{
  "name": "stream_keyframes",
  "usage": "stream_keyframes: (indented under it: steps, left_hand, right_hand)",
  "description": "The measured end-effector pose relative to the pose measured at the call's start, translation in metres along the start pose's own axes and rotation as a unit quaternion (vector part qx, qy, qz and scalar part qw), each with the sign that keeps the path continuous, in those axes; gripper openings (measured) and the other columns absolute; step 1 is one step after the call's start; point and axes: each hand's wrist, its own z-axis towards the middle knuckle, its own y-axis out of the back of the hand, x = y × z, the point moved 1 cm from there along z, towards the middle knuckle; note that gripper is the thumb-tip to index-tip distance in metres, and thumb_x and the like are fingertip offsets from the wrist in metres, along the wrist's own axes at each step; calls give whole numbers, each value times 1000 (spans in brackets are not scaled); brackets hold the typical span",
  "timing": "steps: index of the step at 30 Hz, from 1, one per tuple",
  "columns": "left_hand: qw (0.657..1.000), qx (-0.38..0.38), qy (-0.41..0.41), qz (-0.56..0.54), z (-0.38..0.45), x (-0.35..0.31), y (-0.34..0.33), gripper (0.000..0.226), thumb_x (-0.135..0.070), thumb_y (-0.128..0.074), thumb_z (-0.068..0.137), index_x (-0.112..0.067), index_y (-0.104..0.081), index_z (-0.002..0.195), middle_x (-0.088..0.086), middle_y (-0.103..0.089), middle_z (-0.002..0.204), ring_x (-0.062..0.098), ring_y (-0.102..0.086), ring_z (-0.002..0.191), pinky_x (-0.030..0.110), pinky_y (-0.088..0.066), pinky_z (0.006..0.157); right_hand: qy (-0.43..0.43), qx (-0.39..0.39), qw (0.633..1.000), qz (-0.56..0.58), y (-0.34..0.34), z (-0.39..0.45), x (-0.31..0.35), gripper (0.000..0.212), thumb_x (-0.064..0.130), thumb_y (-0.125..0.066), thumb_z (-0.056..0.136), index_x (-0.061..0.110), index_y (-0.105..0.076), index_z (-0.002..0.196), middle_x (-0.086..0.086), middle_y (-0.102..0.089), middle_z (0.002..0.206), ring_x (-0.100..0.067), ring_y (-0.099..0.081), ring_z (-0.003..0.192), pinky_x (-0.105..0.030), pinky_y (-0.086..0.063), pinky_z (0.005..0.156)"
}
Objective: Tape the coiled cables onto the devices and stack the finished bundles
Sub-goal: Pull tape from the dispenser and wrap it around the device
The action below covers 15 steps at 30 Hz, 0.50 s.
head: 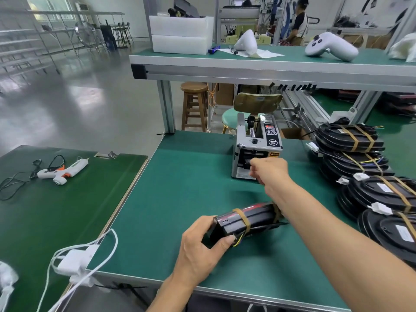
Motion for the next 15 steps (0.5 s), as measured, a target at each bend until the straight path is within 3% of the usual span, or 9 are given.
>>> stream_keyframes:
  steps: [1, 3, 5, 8, 15]
  left_hand:
    - [1000, -9, -2, 4, -2, -2, -2, 38, -66, -73, 94, -32, -71, 112, -13, -73, 100, 14, -70, 91, 30, -56, 81]
    - [999, -33, -2, 12, -5, -5, -7, 41, -65, -74, 94, -26, -73, 106, -13, -70, 94, 11, -67, 85, 31, -56, 76]
    - [998, -54, 0, 15, -7, -10, -13, 42, -64, -75, 93, -22, -72, 100, -14, -66, 90, 11, -63, 80, 33, -55, 73]
    - [998, -66, -3, 20, -12, -19, -22, 41, -63, -75, 93, -23, -70, 97, -14, -64, 89, 10, -62, 79, 35, -55, 71]
    - [996, -80, -18, 26, -18, -27, -26, 38, -58, -78, 93, -21, -72, 97, -13, -64, 90, 11, -63, 80, 31, -54, 70]
  right_hand:
    - [62, 18, 997, -34, 10, -18, 1, 20, 13, -71, 86, 9, -66, 67, -3, -68, 69, -14, -62, 62, -24, -48, 61]
    - [178, 52, 980, -77, 33, -64, -3, 15, 24, -73, 83, 14, -72, 72, 13, -74, 80, -2, -64, 77, -12, -48, 73]
    - [237, 85, 962, -107, 48, -105, -16, 10, 30, -78, 83, 27, -75, 74, 26, -74, 105, 14, -60, 110, -2, -37, 91]
    - [238, 127, 954, -131, 56, -138, -40, 19, 18, -79, 87, 30, -75, 73, 26, -61, 136, 11, -29, 146, -16, -21, 114]
    - [211, 155, 960, -99, 56, -155, -64, 31, 11, -74, 90, 36, -72, 70, 23, -51, 150, 12, -11, 153, -27, -14, 121]
